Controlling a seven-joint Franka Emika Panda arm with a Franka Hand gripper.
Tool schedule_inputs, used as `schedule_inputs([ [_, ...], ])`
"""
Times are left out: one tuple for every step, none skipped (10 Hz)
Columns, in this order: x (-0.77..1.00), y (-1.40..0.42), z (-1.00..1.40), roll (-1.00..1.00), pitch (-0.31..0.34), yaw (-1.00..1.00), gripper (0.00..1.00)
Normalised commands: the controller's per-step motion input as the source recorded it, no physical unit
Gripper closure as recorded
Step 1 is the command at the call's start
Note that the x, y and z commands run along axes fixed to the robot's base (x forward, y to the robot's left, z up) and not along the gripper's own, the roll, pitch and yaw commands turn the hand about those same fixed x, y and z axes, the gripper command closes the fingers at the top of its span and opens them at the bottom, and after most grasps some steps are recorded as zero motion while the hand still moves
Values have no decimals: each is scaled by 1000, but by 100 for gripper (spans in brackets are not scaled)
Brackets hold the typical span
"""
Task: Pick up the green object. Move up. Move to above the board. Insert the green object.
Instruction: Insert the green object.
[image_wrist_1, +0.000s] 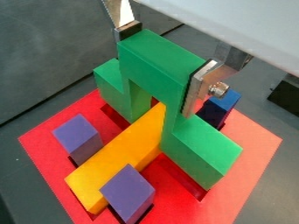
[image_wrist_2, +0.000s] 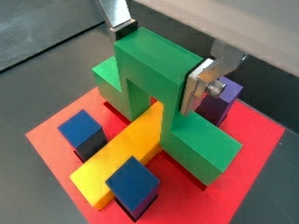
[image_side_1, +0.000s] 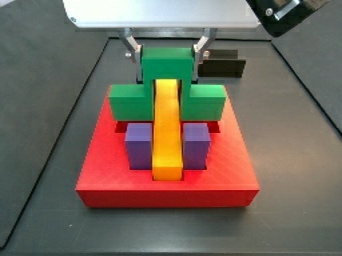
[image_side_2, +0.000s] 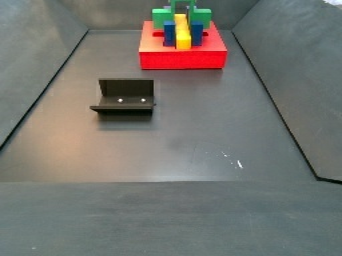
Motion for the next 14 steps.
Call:
schedule_inputs([
  [114,0,-117,0,-20,0,100],
  [154,-23,-111,21,-24,0,100],
  [194,-89,-120,44,-37,0,100],
  [209,-97,-134,87,-33,0,100],
  [226,-80,-126,103,-16,0,100],
  [157,0,-123,113,-4,0,100],
  [20,3,-97,107,0,0,100],
  [0,57,-3,96,0,0,100],
  [0,40,-43,49,0,0,100],
  [0,77,-109,20,0,0,100],
  [0,134,-126,0,0,0,100],
  [-34,97,-143,0,-29,0,100],
  [-89,0,-146,20,-29,0,100],
  [-11,-134,-80,0,-40,11,100],
])
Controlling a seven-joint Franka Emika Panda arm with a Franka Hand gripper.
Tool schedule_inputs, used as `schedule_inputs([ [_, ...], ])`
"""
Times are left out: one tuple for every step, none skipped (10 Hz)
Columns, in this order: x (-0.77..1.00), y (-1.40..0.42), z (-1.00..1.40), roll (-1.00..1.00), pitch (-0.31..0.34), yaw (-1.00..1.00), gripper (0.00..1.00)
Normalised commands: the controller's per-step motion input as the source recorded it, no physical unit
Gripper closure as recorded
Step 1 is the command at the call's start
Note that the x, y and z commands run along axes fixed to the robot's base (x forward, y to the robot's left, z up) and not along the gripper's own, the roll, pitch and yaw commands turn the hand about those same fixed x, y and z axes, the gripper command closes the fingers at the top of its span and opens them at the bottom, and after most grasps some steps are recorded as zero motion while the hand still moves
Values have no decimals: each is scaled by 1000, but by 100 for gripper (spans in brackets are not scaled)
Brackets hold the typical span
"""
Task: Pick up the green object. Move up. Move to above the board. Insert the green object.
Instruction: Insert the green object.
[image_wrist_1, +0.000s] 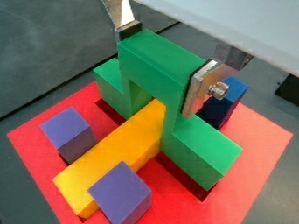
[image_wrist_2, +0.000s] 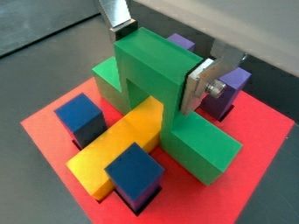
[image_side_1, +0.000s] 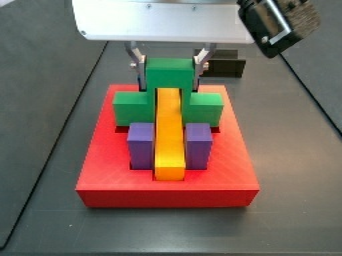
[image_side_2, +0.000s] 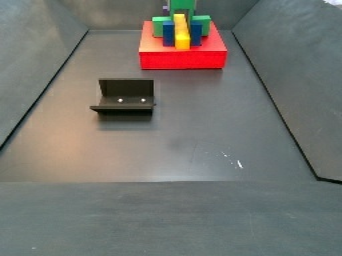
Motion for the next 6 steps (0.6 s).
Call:
schedule_inputs([
  [0,-126,-43,0,-47,23,100],
  [0,-17,-71,-20,-46,0,100],
  [-23,0,-100,0,-37,0,100],
  [0,0,-106,0,-46,0,100],
  [43,-83,-86,-39,-80,0,100],
  [71,-114,-91,-54,-93,0,100],
])
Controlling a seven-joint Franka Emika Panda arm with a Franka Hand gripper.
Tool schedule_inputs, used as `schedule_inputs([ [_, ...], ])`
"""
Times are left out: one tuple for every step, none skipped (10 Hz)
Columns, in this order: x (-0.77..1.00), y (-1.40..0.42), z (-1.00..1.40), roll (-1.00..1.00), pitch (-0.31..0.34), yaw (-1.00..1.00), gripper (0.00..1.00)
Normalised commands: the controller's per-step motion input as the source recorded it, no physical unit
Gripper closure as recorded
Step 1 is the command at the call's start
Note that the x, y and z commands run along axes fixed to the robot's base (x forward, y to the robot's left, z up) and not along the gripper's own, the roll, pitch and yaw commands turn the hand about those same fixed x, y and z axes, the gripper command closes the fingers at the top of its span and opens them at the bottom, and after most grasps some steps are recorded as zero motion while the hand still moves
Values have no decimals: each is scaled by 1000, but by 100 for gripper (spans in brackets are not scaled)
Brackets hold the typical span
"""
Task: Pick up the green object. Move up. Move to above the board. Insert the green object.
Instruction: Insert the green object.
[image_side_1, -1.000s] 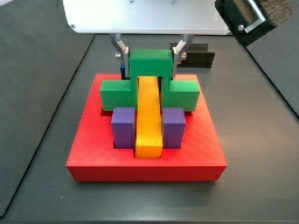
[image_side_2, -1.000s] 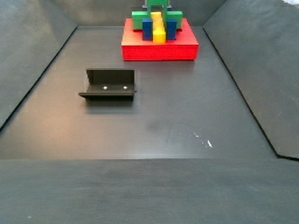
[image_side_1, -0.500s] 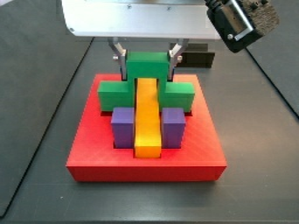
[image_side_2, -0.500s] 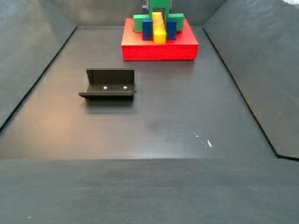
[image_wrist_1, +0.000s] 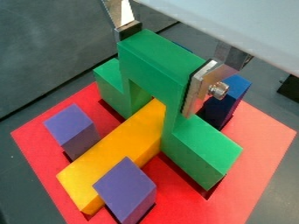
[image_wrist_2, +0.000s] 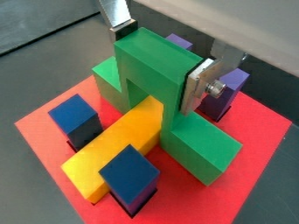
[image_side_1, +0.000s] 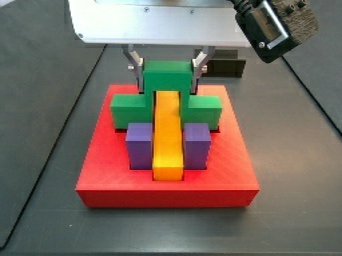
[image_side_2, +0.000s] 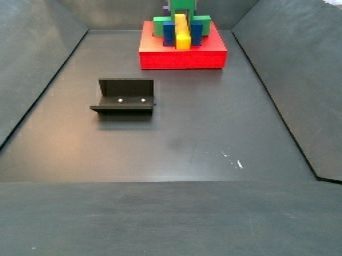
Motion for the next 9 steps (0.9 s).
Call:
schedule_inputs([
  [80,-103,-97,-56,-96,0,100],
  [83,-106,-103,-56,-100,3,100],
  [0,0,-131,0,-57,0,100],
  [0,0,-171,0,-56,0,100],
  [0,34,-226,0,-63,0,100],
  [0,34,-283,0,-86,0,100],
  [0,0,-403,0,-141,0,100],
  [0,0,-483,0,-166,0,100],
  [0,0,-503,26,-157,0,100],
])
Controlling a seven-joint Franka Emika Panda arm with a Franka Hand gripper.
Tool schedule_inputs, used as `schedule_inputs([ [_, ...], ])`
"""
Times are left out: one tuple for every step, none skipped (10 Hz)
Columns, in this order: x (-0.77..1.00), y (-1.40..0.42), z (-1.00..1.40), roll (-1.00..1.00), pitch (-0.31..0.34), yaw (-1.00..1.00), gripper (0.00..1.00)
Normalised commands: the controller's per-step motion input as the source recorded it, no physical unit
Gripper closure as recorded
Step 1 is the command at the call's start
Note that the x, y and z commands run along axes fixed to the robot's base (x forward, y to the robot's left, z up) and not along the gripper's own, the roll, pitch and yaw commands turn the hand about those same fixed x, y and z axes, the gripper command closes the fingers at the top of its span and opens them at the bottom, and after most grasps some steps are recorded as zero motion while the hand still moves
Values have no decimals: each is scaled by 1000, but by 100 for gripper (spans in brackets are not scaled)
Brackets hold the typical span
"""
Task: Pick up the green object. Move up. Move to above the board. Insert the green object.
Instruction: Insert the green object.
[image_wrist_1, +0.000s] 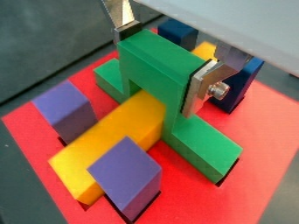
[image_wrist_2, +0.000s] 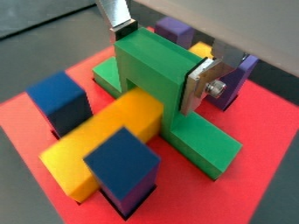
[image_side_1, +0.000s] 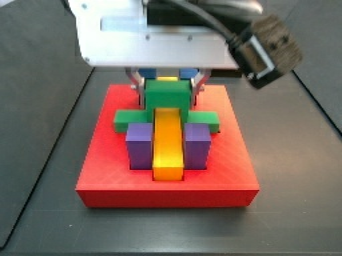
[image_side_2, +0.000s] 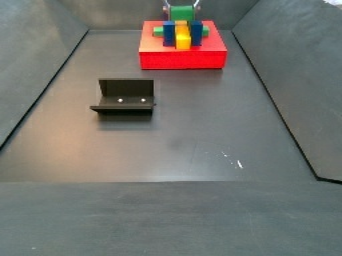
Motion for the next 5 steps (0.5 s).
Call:
schedule_inputs([
  [-26,0,-500,74,-150,0,100],
  [-74,0,-474,120,-133,0,100],
  [-71,0,-429,127,-107,0,100],
  [0,-23,-151,116,0,0,100],
  [0,0,0,0,0,0,100],
])
